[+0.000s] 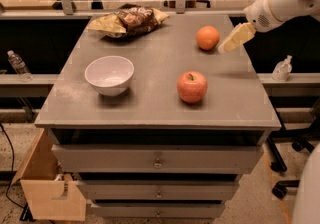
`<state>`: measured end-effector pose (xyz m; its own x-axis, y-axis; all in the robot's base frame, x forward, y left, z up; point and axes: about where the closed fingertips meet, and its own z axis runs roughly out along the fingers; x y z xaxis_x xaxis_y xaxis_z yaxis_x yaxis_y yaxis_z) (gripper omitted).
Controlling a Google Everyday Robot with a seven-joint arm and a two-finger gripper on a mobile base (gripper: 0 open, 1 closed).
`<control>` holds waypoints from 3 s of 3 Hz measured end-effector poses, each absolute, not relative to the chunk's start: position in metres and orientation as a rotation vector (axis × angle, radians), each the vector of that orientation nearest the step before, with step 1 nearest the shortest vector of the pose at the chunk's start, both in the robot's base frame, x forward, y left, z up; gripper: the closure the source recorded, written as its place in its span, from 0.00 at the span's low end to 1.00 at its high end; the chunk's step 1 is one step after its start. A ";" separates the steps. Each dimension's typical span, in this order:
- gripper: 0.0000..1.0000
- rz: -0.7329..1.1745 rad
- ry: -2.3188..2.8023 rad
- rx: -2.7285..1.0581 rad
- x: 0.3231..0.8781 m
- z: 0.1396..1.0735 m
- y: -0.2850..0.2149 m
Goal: Move orange near brown chip bag
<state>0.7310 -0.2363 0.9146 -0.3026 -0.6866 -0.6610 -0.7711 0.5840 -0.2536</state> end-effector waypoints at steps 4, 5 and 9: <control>0.00 0.348 2.042 -1.102 0.781 0.879 -0.177; 0.17 0.361 2.069 -1.106 0.785 0.869 -0.173; 1.00 0.276 1.937 -1.094 0.775 0.931 -0.199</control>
Offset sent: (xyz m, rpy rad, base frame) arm 0.0589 0.0503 -0.0119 0.2494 -0.0276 0.0460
